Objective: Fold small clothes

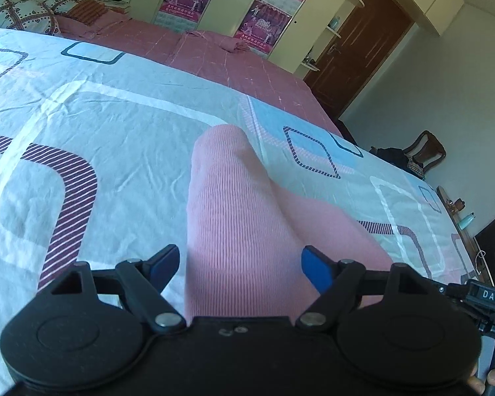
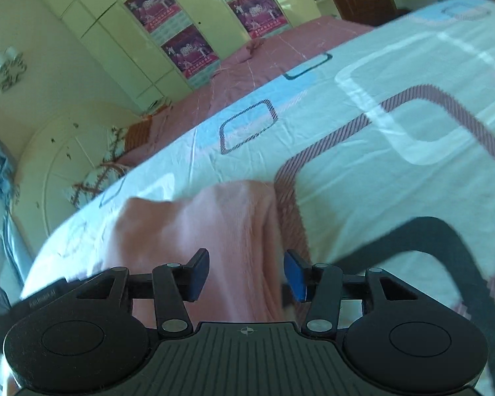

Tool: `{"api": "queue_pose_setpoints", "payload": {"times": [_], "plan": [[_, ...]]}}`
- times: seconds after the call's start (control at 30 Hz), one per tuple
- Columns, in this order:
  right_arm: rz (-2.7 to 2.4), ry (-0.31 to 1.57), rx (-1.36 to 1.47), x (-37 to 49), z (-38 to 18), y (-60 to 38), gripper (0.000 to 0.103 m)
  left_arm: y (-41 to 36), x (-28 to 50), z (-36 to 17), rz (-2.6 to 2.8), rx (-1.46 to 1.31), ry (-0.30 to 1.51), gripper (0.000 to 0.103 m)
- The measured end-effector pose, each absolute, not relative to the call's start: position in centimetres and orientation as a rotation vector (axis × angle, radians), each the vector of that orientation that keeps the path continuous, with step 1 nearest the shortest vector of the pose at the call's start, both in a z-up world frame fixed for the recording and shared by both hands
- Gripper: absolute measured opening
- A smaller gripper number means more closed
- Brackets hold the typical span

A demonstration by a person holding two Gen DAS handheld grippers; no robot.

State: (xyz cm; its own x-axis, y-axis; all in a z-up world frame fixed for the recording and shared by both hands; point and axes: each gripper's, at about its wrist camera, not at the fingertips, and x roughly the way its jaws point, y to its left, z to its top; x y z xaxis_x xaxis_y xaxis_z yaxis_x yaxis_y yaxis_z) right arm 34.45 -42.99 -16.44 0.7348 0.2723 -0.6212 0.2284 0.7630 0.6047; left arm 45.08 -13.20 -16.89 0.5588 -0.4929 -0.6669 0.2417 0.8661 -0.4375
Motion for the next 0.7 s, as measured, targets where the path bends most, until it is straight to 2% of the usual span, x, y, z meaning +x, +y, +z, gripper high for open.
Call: {"api": "queue_pose_setpoints", "payload": {"times": [0.17,0.2,0.23,0.27,0.3,0.43,0.53,0.63,0.7], "plan": [[0.033,0.812,0.800,39.3,-18.3,-43.5,0.050,-13.8,47.8,-18.5,-0.422,-0.355,0.917,0.078],[0.030,0.815,0.786,40.0,-18.5,-43.4,0.045,-13.7,48.1,-18.9,-0.410,-0.363,0.922,0.073],[0.025,0.809,0.752,40.6,-18.6,-43.2,0.024,-13.5,48.3,-19.3,-0.401,-0.371,0.920,0.069],[0.027,0.812,0.718,41.1,-18.8,-43.0,0.017,-13.4,48.4,-19.7,-0.399,-0.376,0.914,0.061],[0.029,0.811,0.696,41.4,-18.8,-42.8,0.012,-13.3,48.3,-19.9,-0.391,-0.374,0.903,0.058],[0.057,0.709,0.451,41.2,-17.3,-40.1,0.008,-13.5,47.2,-19.8,-0.354,-0.356,0.821,0.051],[0.014,0.674,0.202,41.2,-17.5,-37.9,0.008,-13.8,47.3,-20.1,-0.325,-0.355,0.812,0.054],[-0.026,0.769,0.214,42.1,-20.4,-38.4,0.009,-14.4,47.8,-19.8,-0.322,-0.320,0.845,0.062],[-0.036,0.760,0.240,41.7,-20.4,-38.8,0.009,-14.5,47.9,-19.5,-0.306,-0.284,0.852,0.074]]}}
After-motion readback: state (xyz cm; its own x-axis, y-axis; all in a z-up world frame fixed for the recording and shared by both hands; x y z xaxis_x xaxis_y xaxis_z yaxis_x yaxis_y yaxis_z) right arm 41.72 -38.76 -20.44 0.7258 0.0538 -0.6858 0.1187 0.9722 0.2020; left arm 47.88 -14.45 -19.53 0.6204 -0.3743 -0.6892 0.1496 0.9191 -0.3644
